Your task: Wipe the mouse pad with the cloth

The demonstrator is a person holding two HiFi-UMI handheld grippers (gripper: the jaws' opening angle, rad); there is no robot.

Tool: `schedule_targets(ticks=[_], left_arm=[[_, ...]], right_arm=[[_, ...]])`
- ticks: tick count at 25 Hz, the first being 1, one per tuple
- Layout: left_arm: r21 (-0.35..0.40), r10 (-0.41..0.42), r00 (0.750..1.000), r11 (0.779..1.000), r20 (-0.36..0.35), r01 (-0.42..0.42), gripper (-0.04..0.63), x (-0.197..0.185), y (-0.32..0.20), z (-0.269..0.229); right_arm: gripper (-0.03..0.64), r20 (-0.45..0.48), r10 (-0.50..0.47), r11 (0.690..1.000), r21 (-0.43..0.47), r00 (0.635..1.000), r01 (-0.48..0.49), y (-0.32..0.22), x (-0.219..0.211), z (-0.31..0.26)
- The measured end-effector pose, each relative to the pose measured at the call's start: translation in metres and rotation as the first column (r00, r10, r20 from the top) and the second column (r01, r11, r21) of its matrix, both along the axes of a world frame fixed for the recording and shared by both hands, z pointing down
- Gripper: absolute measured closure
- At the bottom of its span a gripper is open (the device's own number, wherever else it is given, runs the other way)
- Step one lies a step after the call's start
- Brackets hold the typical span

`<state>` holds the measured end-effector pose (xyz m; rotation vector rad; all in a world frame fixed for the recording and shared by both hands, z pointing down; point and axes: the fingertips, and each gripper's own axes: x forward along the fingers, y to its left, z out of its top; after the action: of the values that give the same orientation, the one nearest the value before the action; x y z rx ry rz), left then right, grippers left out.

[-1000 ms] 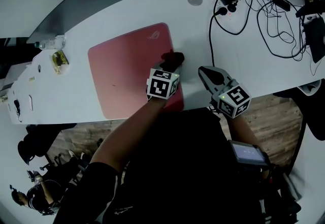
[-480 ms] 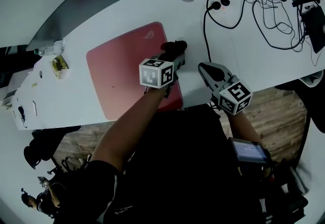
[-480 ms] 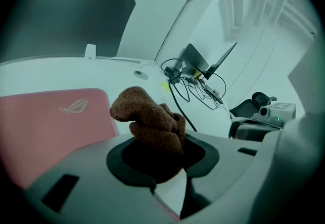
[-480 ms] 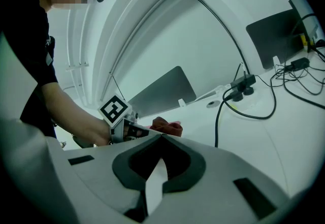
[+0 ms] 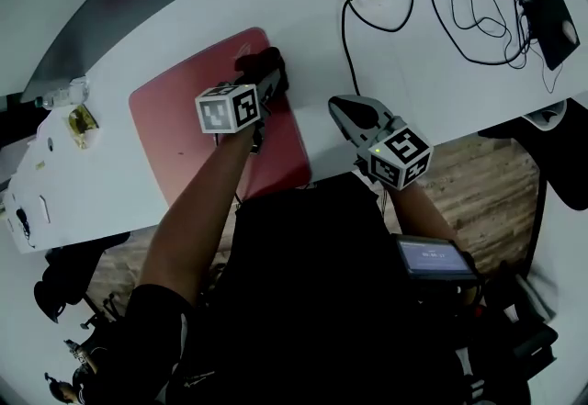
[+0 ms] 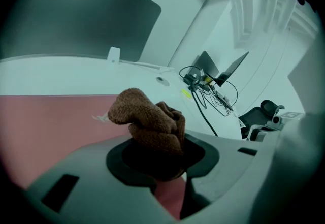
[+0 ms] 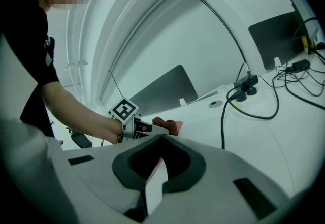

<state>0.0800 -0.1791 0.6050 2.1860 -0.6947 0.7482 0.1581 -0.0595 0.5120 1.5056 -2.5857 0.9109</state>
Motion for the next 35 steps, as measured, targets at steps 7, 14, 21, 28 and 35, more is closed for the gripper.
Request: schedule_targets(ticks=[7, 14, 21, 28, 35], left_arm=[[0.017, -0.056, 0.997, 0.998, 0.045, 0.055, 0.460, -0.060, -0.017, 0.000], [0.045, -0.092, 0.992, 0.995, 0.084, 0.089, 0.460, -0.119, -0.028, 0.001], [0.078, -0.117, 0.987, 0.991, 0.107, 0.109, 0.460, -0.181, -0.040, 0.001], [0.109, -0.172, 0.976, 0.981, 0.132, 0.158, 0.459, -0.242, -0.057, -0.003], [0.138, -0.200, 0.963, 0.975, 0.182, 0.176, 0.459, -0.297, -0.068, -0.008]], right_arm=[[0.592, -0.013, -0.034, 0.999, -0.003, 0.999, 0.034, -0.009, -0.029, -0.002], [0.592, -0.030, -0.078, 0.997, -0.007, 0.997, 0.078, -0.013, -0.066, -0.005], [0.592, -0.052, -0.106, 0.994, -0.013, 0.993, 0.105, -0.015, -0.101, -0.010], [0.592, -0.065, -0.118, 0.993, -0.011, 0.991, 0.118, -0.020, -0.130, -0.012], [0.592, -0.059, -0.132, 0.991, -0.005, 0.989, 0.132, -0.024, -0.156, -0.013]])
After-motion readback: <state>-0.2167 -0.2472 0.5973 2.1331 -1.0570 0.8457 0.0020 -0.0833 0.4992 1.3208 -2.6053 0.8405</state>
